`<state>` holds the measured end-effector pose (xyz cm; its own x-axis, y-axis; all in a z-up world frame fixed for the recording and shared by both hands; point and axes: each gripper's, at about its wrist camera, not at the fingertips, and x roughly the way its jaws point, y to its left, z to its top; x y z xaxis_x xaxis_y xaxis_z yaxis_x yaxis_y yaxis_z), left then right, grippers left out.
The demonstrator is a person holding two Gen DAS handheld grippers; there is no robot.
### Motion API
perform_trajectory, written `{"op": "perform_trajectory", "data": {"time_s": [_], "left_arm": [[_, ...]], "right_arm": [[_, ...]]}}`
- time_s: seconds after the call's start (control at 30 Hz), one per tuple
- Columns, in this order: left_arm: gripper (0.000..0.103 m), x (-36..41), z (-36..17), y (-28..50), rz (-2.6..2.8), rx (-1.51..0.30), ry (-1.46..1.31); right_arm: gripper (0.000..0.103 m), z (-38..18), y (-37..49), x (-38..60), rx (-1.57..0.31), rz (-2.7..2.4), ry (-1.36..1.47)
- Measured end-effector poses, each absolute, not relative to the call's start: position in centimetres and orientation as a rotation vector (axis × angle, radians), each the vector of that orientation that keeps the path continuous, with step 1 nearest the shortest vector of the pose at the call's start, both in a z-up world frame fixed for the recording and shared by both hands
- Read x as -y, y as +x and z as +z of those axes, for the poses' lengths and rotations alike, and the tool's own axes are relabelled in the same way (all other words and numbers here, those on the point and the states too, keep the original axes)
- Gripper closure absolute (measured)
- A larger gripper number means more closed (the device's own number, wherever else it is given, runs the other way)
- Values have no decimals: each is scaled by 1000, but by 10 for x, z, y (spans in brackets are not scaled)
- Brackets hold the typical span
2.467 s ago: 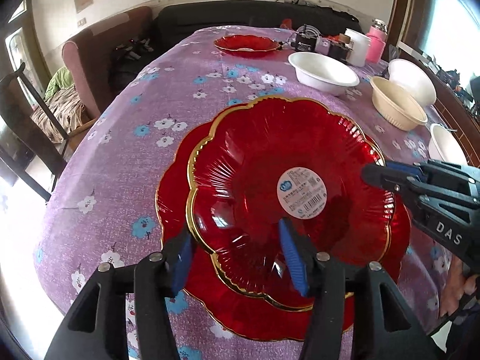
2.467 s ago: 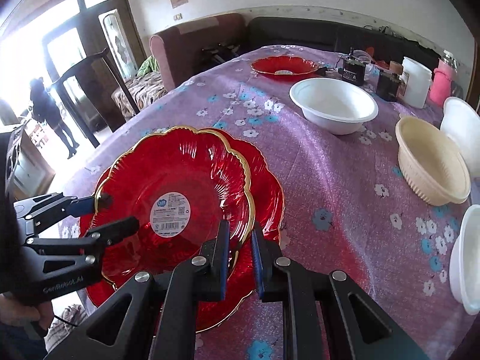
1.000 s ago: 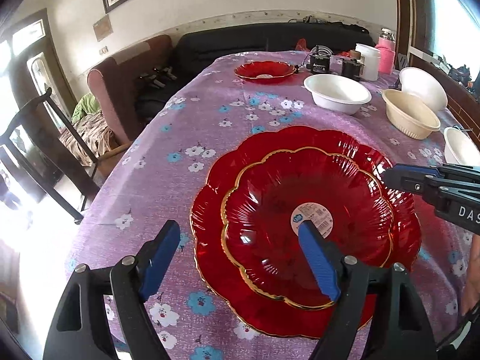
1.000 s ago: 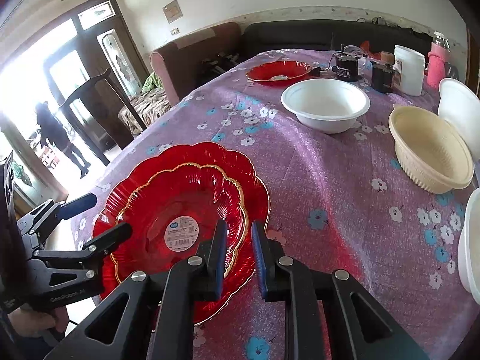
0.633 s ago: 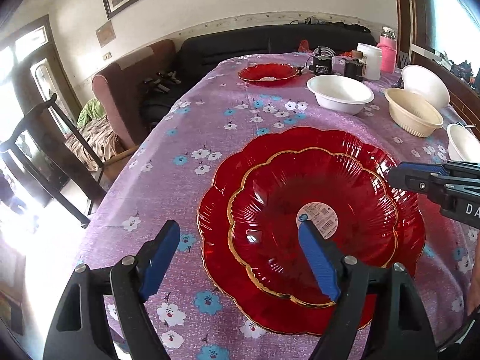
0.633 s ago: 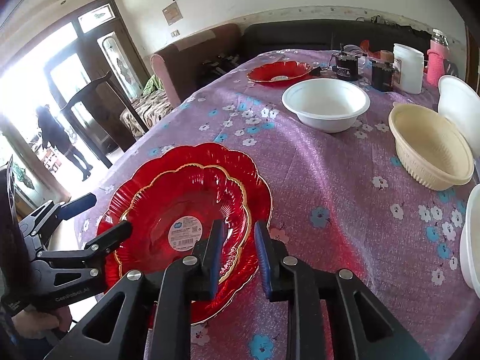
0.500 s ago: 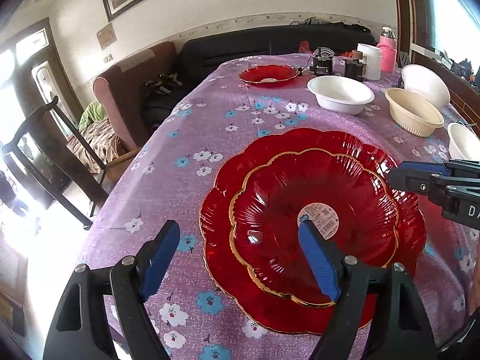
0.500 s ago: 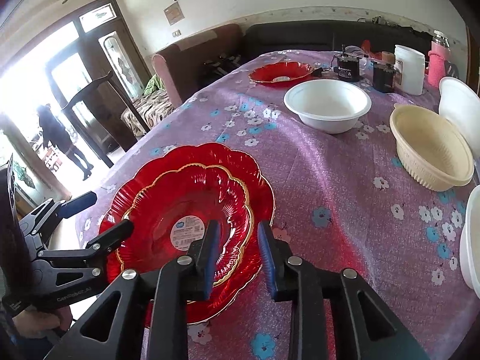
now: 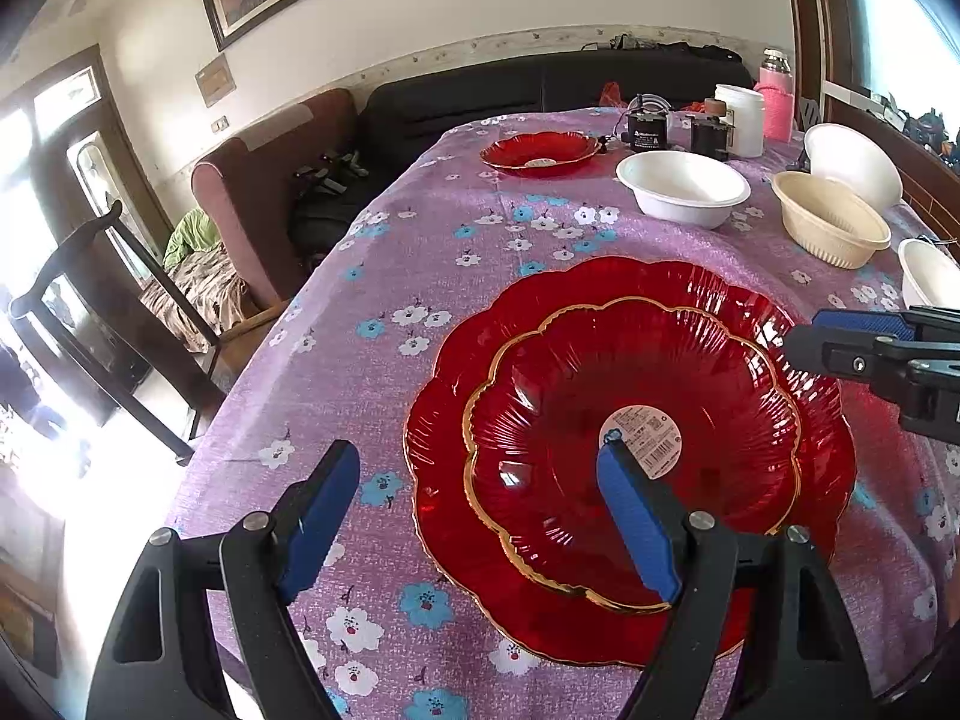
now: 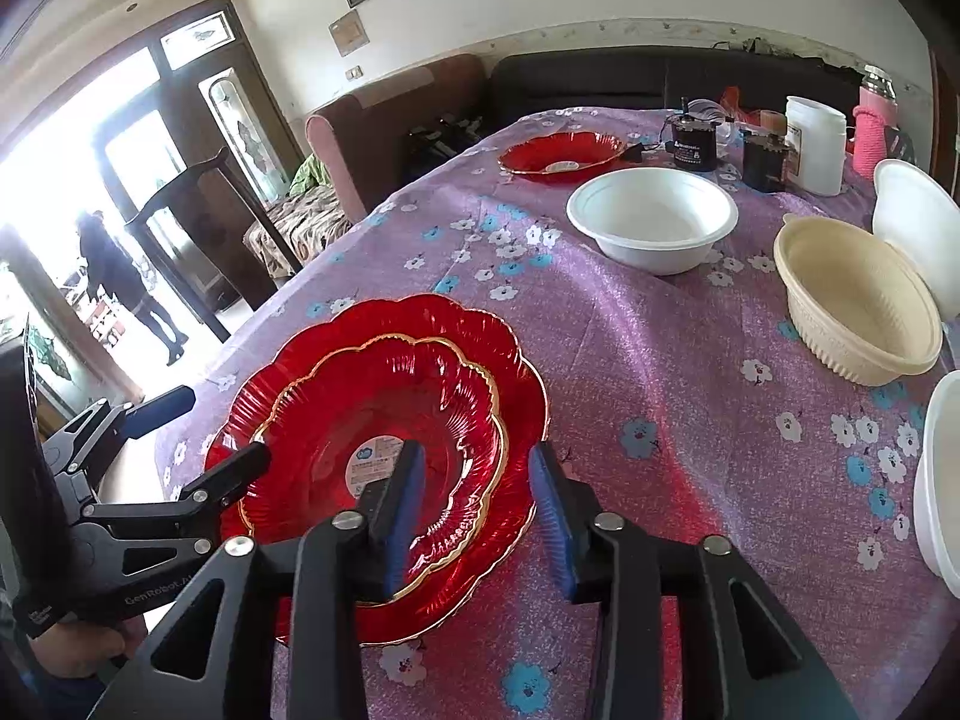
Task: Organize plates and bowls
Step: 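Open the right gripper and withdraw it from the red plate rim, then move the right gripper to the rim of the beige bowl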
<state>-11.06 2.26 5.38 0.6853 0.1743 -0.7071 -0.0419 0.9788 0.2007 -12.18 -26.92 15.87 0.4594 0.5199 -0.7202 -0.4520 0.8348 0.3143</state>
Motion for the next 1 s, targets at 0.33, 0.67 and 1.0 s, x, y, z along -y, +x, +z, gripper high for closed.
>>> {"op": "perform_trajectory", "data": {"time_s": [0.33, 0.67, 1.0], "left_arm": [[22, -22, 52, -112, 108, -813, 174], [22, -23, 52, -109, 77, -837, 123], [22, -9, 55, -104, 60, -848, 132]], "right_arm": [[59, 159, -119, 277, -917, 589, 91], [56, 161, -112, 282, -917, 584, 80], [54, 171, -78, 315, -907, 534, 124]]}}
